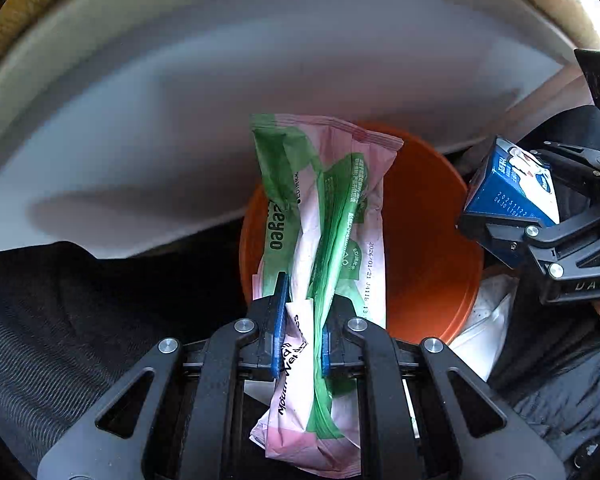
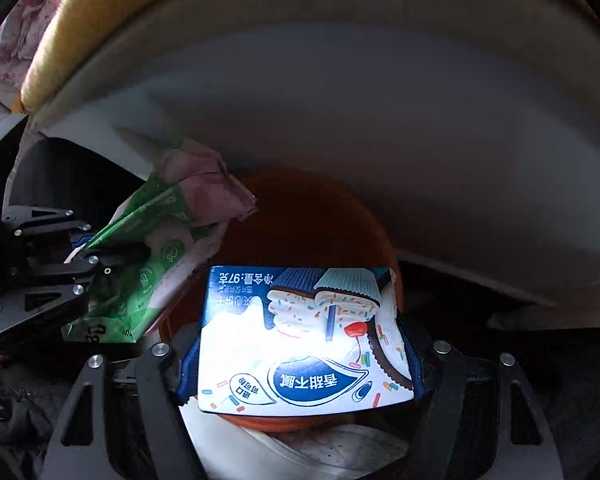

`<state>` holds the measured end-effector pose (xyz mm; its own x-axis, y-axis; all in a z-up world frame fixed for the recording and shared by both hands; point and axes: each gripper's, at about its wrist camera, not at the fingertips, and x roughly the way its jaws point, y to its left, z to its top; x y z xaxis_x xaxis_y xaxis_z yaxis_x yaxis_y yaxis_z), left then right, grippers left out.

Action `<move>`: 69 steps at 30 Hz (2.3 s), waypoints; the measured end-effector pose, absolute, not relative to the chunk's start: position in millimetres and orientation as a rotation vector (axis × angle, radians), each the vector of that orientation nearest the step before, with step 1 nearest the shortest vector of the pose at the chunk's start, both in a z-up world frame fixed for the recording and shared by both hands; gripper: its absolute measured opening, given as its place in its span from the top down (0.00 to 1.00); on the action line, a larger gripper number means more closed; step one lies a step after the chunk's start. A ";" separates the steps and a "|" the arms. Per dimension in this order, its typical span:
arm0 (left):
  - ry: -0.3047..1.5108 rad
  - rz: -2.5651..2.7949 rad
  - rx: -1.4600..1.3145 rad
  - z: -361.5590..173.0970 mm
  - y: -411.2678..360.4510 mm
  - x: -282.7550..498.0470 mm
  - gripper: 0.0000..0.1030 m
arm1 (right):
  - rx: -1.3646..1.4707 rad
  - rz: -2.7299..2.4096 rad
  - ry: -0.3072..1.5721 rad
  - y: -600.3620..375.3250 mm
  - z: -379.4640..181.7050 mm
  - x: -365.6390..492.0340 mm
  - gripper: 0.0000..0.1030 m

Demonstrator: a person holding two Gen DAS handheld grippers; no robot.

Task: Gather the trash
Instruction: 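Carry both items down over the orange bin and open both grippers, then raise both open tools back up toward the bed, then grasp the yellow-green medicine box with the right gripper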

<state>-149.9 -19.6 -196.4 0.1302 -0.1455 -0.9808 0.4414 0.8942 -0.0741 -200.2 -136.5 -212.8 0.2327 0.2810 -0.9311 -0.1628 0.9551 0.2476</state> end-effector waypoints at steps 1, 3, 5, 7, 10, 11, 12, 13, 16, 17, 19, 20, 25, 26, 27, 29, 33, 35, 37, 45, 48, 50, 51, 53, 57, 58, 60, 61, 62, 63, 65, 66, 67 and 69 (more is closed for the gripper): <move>1.394 -0.432 0.261 -199.4 -20.6 -148.9 0.88 | 0.104 0.308 1.309 -135.9 -214.5 -198.6 0.29; 1.420 -0.432 0.272 -204.5 -22.9 -147.3 0.88 | 0.099 0.314 1.323 -133.7 -217.8 -195.9 0.28; 1.438 -0.430 0.284 -208.3 -24.4 -146.0 0.88 | 0.090 0.317 1.338 -129.9 -221.3 -193.0 0.27; 1.459 -0.429 0.293 -210.9 -25.5 -142.2 0.86 | 0.079 0.320 1.351 -125.1 -224.9 -187.0 0.25; 1.472 -0.424 0.297 -212.0 -25.6 -138.1 0.69 | 0.056 0.316 1.378 -119.5 -230.3 -182.5 0.20; 1.464 -0.423 0.299 -211.9 -26.1 -137.0 0.61 | 0.053 0.313 1.383 -118.0 -231.1 -181.7 0.19; 1.452 -0.424 0.299 -210.2 -26.3 -136.6 0.43 | 0.051 0.310 1.383 -117.5 -230.8 -181.3 0.18; 1.437 -0.428 0.298 -205.9 -25.2 -136.1 0.38 | 0.055 0.307 1.381 -117.7 -229.6 -181.0 0.18; 1.419 -0.437 0.293 -201.2 -26.6 -138.9 0.37 | 0.064 0.297 1.368 -119.4 -224.2 -180.6 0.18; 1.419 -0.435 0.292 -200.6 -26.2 -138.8 0.37 | 0.064 0.294 1.364 -121.8 -223.4 -182.5 0.18; 1.416 -0.431 0.284 -196.2 -25.3 -139.7 0.37 | 0.067 0.284 1.351 -126.4 -217.3 -187.3 0.18; 1.412 -0.428 0.279 -193.1 -28.1 -141.1 0.37 | 0.069 0.279 1.346 -127.8 -213.6 -189.1 0.18; 1.312 -0.466 0.216 -164.3 -14.2 -157.4 0.36 | 0.054 0.313 1.265 -148.8 -169.0 -212.6 0.18; 1.264 -0.469 0.219 -150.0 -9.6 -161.0 0.33 | 0.043 0.333 1.241 -150.5 -155.7 -218.2 0.18; 1.214 -0.465 0.227 -139.8 -3.5 -170.1 0.28 | 0.039 0.357 1.218 -152.2 -141.8 -223.3 0.18; 1.114 -0.455 0.238 -110.9 3.9 -176.7 0.24 | 0.020 0.381 1.167 -156.0 -116.0 -229.5 0.17; 0.980 -0.436 0.181 -62.1 16.1 -176.8 0.22 | 0.018 0.399 1.049 -165.6 -69.1 -229.8 0.14; 0.924 -0.415 0.149 -44.6 18.7 -173.7 0.21 | 0.053 0.400 0.995 -172.7 -52.1 -226.2 0.14; 0.880 -0.405 0.118 -33.0 18.7 -165.7 0.18 | 0.098 0.396 0.947 -188.4 -44.2 -222.6 0.14; 0.790 -0.318 0.033 -10.5 8.4 -111.2 0.14 | 0.192 0.322 0.820 -216.5 17.0 -166.5 0.11; 0.790 -0.287 0.019 -6.9 10.8 -94.0 0.14 | 0.222 0.328 0.815 -209.7 35.0 -130.6 0.05; 0.787 -0.277 0.017 -6.4 12.9 -91.8 0.14 | 0.238 0.341 0.826 -200.5 44.5 -104.1 0.05; 0.786 -0.275 0.022 -5.6 16.0 -95.4 0.14 | 0.242 0.339 0.841 -196.4 47.7 -90.2 0.05; 0.781 -0.267 0.046 -7.1 17.3 -95.1 0.14 | 0.254 0.340 0.875 -186.4 50.7 -59.9 0.05; 0.761 -0.246 0.073 -8.5 22.2 -99.0 0.14 | 0.257 0.287 0.994 -169.1 42.7 11.9 0.05; 0.759 -0.246 0.071 -8.4 24.0 -99.3 0.14 | 0.263 0.273 1.023 -165.9 38.3 27.6 0.05; 0.752 -0.244 0.066 -8.0 27.8 -99.9 0.14 | 0.271 0.217 1.089 -161.4 29.8 56.9 0.05; 0.746 -0.243 0.064 -7.6 29.6 -100.3 0.14 | 0.275 0.196 1.115 -158.7 25.7 70.0 0.05; 0.741 -0.242 0.062 -7.4 31.4 -100.5 0.14 | 0.269 0.182 1.145 -155.5 20.5 79.7 0.05; 0.738 -0.241 0.060 -7.2 32.9 -100.4 0.14 | 0.256 0.173 1.182 -151.5 15.8 88.8 0.05; 0.736 -0.240 0.059 -7.5 35.6 -99.5 0.14 | 0.208 0.157 1.257 -139.0 5.0 103.6 0.05; 0.735 -0.241 0.057 -7.8 36.8 -98.9 0.14 | 0.184 0.162 1.285 -131.9 0.4 108.2 0.05; 0.734 -0.242 0.055 -8.1 37.7 -98.2 0.14 | 0.152 0.166 1.314 -123.6 -4.6 111.8 0.05; 0.737 -0.241 0.049 -9.2 39.6 -96.1 0.14 | 0.095 0.149 1.344 -110.8 -12.0 117.8 0.05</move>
